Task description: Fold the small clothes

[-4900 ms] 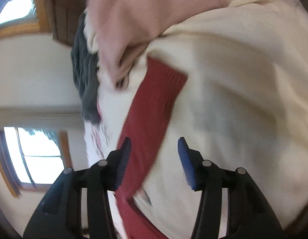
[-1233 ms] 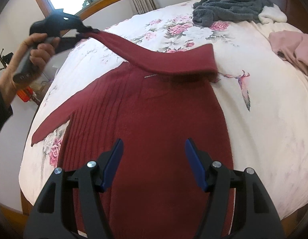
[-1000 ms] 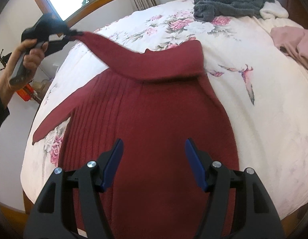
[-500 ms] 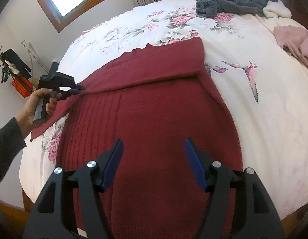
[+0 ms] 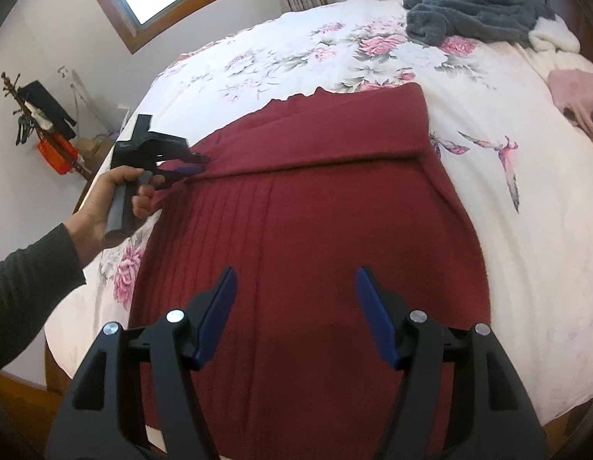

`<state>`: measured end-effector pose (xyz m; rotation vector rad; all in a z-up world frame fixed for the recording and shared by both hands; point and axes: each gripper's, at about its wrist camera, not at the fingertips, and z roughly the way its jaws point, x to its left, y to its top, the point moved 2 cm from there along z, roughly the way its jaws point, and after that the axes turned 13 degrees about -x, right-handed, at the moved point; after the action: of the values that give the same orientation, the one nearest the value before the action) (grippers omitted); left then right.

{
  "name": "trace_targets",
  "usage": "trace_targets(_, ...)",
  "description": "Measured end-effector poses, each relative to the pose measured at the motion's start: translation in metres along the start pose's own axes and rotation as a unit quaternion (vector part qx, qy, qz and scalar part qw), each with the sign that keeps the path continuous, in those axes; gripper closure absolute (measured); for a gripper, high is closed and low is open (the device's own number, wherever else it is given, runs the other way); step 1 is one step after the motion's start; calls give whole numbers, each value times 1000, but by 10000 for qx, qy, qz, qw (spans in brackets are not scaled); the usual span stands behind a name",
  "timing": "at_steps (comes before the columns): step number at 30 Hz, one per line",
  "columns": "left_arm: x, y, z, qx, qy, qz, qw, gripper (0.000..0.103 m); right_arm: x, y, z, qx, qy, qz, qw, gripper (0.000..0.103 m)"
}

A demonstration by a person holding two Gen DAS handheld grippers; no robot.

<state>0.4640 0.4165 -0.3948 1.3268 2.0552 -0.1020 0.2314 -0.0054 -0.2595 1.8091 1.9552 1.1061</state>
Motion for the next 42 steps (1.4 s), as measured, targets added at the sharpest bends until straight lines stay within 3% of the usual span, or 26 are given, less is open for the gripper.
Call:
trace_targets(1, 6, 1, -8, -38, 11, -21, 10000, 79, 0, 0, -1, 5, -9, -11, 10000, 38)
trace_targets(2, 13, 4, -20, -90, 45, -41, 9999, 72, 1, 1, -3, 16, -18, -23, 10000, 38)
trace_targets(3, 20, 7, -29, -154, 108, -63, 9998, 58, 2, 1, -4, 23, -29, -37, 10000, 38)
trace_targets(10, 120, 26, -158, -1192, -108, -722, 9902, 41, 38, 5, -14, 18, 160, -316, 9994, 36)
trace_targets(13, 184, 22, -218, -1751, -87, -1277, 9762, 39, 60, 8, -16, -8, 282, -515, 9983, 36)
trace_targets(18, 297, -3, -295, -2490, 73, -2450, 9370, 39, 94, 10, -13, 47, 438, -749, 9962, 36)
trace_targets(20, 329, -15, -299, -2417, 286, -2741, 9304, 39, 107, 9, -11, 74, 494, -835, 9953, 35)
trace_targets(23, 352, -20, -290, -2340, 275, -2999, 9244, 39, 125, 8, -10, 132, 542, -956, 9939, 35)
trace_targets(29, 372, 3, -268, -2319, 299, -3206, 9179, 40, 142, 8, -18, 98, 499, -1139, 9922, 33)
trace_targets(31, 372, 9, -264, -2345, 333, -3236, 9161, 45, 140, 7, -19, 118, 446, -1104, 9928, 33)
trace_targets(33, 375, 13, -264, -2285, 435, -3245, 9168, 84, 139, 6, -19, 135, 410, -1066, 9934, 33)
trace_targets(36, 382, 22, -270, -2259, 498, -3219, 9181, 94, 136, 5, -20, 143, 390, -1005, 9941, 33)
trace_targets(39, 364, 33, -281, -2442, 316, -3135, 9171, 96, 136, 7, -25, 85, 386, -984, 9944, 33)
trace_targets(42, 312, 54, -305, -2697, 49, -2541, 9288, 96, 133, 9, -33, -11, 391, -908, 9951, 33)
